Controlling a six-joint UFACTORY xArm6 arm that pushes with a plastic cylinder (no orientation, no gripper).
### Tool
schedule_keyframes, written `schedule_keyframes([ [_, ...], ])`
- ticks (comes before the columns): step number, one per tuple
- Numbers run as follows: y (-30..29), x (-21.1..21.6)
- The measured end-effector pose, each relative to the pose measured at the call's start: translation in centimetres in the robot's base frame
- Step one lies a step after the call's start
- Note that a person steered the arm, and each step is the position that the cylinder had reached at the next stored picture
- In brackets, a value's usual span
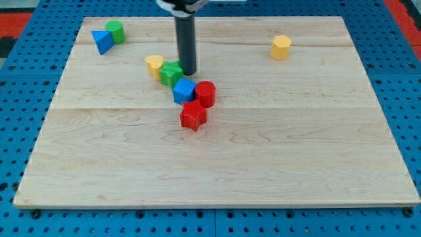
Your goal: Take the red circle away from the group of blocks
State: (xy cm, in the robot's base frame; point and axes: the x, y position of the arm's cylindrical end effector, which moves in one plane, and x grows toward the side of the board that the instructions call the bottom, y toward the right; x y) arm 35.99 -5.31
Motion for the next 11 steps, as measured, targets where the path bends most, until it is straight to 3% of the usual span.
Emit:
schedule_keyframes([
  [1, 0.1, 3.9],
  [2, -3.3, 2.3],
  [3, -7.0, -1.7],
  [5, -8.2, -8.8],
  [7, -5.4, -1.5],
  [8, -4.5, -2.3],
  [10, 8.0, -1.1],
  [11, 12.9, 5.2],
])
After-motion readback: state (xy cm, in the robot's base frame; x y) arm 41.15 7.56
